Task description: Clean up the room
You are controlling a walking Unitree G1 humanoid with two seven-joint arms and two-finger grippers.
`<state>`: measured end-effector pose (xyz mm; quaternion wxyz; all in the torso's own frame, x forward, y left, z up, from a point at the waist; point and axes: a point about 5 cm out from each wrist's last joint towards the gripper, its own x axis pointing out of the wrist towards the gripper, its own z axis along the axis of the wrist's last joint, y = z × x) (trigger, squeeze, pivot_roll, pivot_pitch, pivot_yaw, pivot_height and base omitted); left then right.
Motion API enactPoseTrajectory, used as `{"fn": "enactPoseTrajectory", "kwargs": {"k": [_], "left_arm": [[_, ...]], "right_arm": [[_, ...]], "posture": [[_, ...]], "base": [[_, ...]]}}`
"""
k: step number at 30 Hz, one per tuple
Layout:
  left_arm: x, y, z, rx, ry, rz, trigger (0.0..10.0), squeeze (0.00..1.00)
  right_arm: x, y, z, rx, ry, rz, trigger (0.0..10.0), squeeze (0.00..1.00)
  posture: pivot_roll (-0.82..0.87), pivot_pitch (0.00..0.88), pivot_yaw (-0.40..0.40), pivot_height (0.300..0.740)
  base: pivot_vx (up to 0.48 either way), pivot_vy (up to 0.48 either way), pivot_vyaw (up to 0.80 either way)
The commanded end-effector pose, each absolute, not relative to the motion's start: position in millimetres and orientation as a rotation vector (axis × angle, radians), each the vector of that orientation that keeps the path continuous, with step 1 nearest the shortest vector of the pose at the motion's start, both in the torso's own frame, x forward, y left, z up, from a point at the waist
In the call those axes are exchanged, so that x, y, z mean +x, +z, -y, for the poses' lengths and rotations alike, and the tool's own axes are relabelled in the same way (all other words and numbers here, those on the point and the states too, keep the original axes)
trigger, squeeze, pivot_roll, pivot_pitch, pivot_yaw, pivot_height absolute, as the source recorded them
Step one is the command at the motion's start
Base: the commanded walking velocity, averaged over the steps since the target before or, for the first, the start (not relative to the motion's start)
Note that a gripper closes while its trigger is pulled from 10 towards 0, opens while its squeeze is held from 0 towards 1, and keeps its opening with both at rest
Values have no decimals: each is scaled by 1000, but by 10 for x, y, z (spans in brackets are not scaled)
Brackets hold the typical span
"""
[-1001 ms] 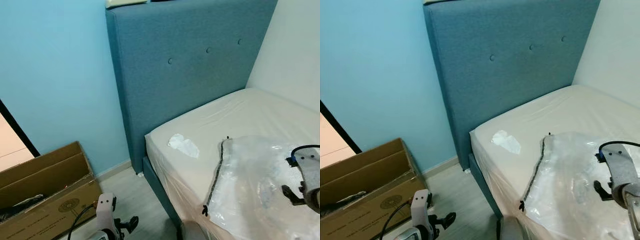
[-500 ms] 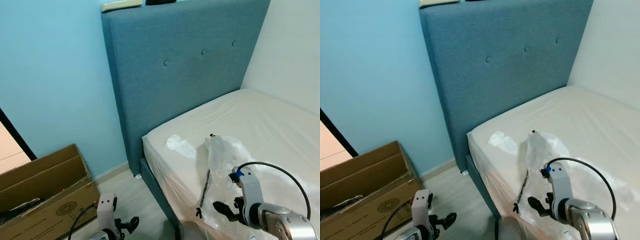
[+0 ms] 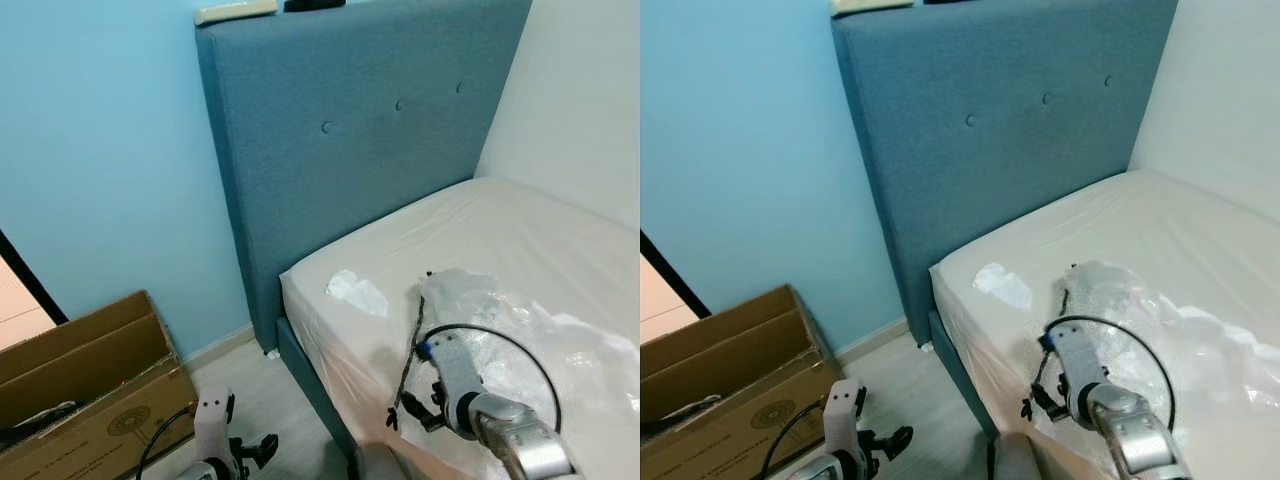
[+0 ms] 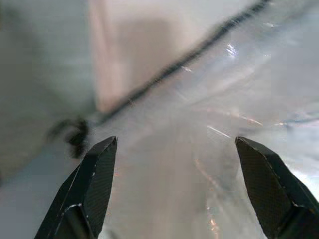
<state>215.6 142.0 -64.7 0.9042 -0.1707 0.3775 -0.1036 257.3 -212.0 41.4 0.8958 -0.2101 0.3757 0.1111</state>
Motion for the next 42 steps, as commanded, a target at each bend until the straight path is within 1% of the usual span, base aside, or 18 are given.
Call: {"fn": "enactPoseTrajectory", "kwargs": {"k": [1, 3, 7, 8, 13, 16, 17, 18, 19, 25, 30, 32, 34, 36, 37, 39, 40, 42], "left_arm": [[2114, -672, -1469, -343, -204, -797, 10000, 0], [2110, -674, -1486, -347, -196, -795, 10000, 0], [2107, -675, -1493, -348, -192, -795, 10000, 0], [2111, -674, -1498, -353, -187, -793, 10000, 0], [2120, -669, -1492, -356, -187, -791, 10000, 0], [2135, -660, -1490, -357, -188, -787, 10000, 0], [2143, -656, -1490, -358, -188, -786, 10000, 0], [2148, -653, -1491, -358, -189, -785, 10000, 0], [2152, -650, -1492, -358, -190, -784, 10000, 0], [2179, -632, -1503, -359, -191, -774, 10000, 0], [2203, -617, -1507, -364, -192, -764, 10000, 0], [2274, -569, -1503, -378, -197, -734, 10000, 0], [2274, -569, -1503, -378, -197, -734, 10000, 0], [2375, -496, -1490, -405, -208, -690, 10000, 0], [2375, -496, -1490, -405, -208, -690, 10000, 0], [2448, -440, -1472, -416, -225, -661, 10000, 0], [2448, -440, -1472, -416, -225, -661, 10000, 0], [2468, -425, -1464, -417, -232, -654, 10000, 0]], "right_arm": [[2594, 398, 2130, -500, 214, -770, 10000, 0], [2670, 458, 2151, -598, 162, -721, 10000, 0], [2697, 476, 2157, -628, 144, -702, 10000, 0], [2734, 506, 2240, -663, 58, -697, 10000, 0], [2743, 508, 2349, -675, -37, -706, 10000, 0], [2716, 471, 2416, -641, -92, -729, 10000, 0], [2685, 441, 2458, -614, -121, -749, 6588, 0], [2664, 418, 2486, -600, -140, -762, 6588, 0], [2639, 392, 2517, -581, -156, -777, 0, 0], [2560, 331, 2631, -549, -200, -811, 0, 0], [2552, 329, 2657, -526, -223, -806, 0, 0], [2603, 363, 2655, -485, -231, -747, 0, 0], [2603, 363, 2655, -485, -231, -747, 0, 0], [2768, 524, 2533, -279, -198, -567, 0, 0], [2768, 524, 2533, -279, -198, -567, 0, 0], [2936, 821, 2412, -61, -153, -353, 0, 0], [2936, 821, 2412, -61, -153, -353, 0, 0], [2984, 945, 2380, 9, -135, -278, 0, 0]], "posture": [[-170, 0, 20, 565], [-165, 0, 19, 565], [-165, 0, 19, 565], [-172, 0, 22, 565], [-173, 0, 22, 565], [-176, 0, 24, 565], [-181, 0, 28, 565], [-181, 0, 28, 565], [-183, 0, 29, 565], [-187, 0, 35, 565], [-185, 0, 38, 565], [-182, 0, 39, 565], [-182, 0, 39, 565], [-179, 0, 43, 565], [-179, 0, 43, 565], [-179, 0, 48, 565], [-179, 0, 48, 565], [-179, 0, 48, 565]], "base": [[0, 0, 0], [0, 0, 0], [0, 0, 0], [0, 0, 0], [0, 0, 0], [0, 0, 0], [0, 0, 0], [0, 0, 0], [0, 0, 0], [0, 0, 0], [0, 0, 0], [0, 0, 0], [0, 0, 0], [0, 0, 0], [0, 0, 0], [0, 0, 0], [0, 0, 0], [0, 0, 0]]}}
